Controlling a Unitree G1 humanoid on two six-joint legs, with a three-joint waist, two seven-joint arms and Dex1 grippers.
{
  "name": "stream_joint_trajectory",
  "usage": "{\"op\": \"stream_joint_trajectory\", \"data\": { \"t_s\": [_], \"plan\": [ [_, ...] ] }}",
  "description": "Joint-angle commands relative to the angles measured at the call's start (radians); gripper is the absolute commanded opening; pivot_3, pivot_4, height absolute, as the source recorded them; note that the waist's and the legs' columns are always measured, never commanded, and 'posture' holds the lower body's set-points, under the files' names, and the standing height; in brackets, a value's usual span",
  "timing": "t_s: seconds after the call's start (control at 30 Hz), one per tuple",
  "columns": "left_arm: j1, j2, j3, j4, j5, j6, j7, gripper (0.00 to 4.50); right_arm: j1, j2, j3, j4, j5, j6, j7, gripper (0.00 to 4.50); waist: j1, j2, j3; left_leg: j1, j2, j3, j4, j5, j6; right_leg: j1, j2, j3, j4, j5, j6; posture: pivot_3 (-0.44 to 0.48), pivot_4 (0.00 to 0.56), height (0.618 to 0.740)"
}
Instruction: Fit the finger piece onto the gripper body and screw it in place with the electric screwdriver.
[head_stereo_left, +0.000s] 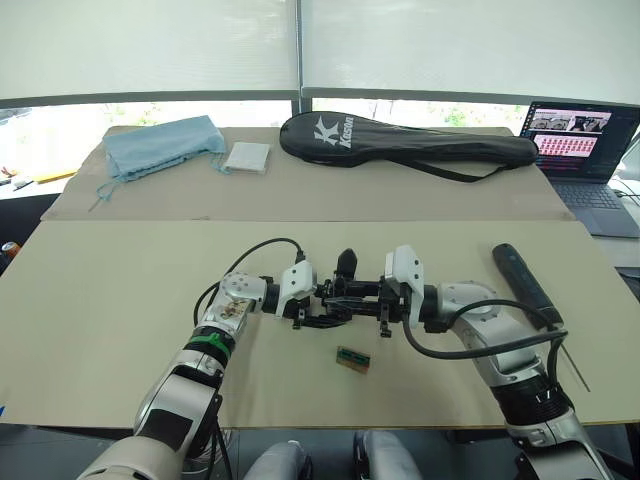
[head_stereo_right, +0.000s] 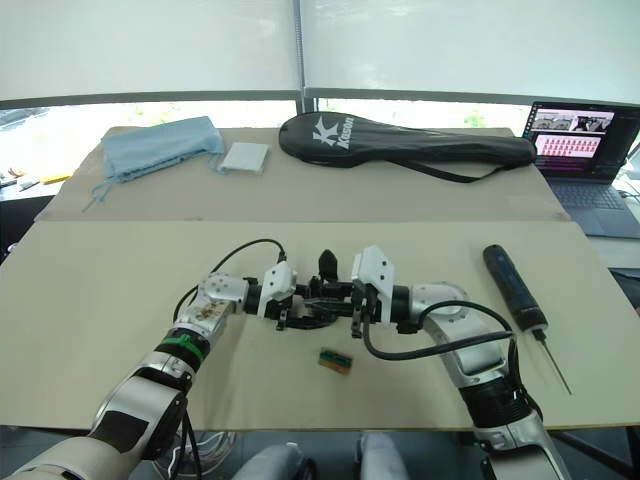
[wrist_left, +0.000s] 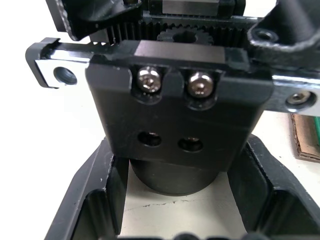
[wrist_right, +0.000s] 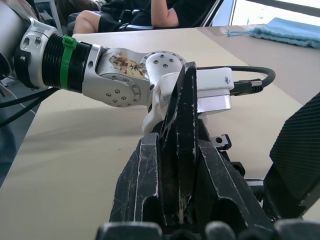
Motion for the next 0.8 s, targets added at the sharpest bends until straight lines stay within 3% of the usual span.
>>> {"op": "stream_joint_trajectory", "data": {
  "t_s": [0.03,0.8],
  "plan": [
    [0.015,0.005,-0.020,0.001,0.024,0.008,-0.004,2.28,-0.006,-0.013,0.009,-0.013,0.012,0.026,0.020,0.41,0.000,0.000,0.000,0.000,0.000,0.000,0.000,0.000,0.000,0.000,0.000,0.000,0.000,0.000,0.000,0.000,0.150,0.740],
    [0.014,0.001,-0.020,0.009,0.023,-0.001,0.002,2.28,-0.017,-0.026,0.008,0.005,-0.003,0.117,-0.027,0.41,0.001,0.000,-0.002,0.000,0.000,0.000,0.000,0.000,0.000,0.000,0.000,0.000,0.000,0.000,0.000,0.000,0.150,0.740]
  ]
}}
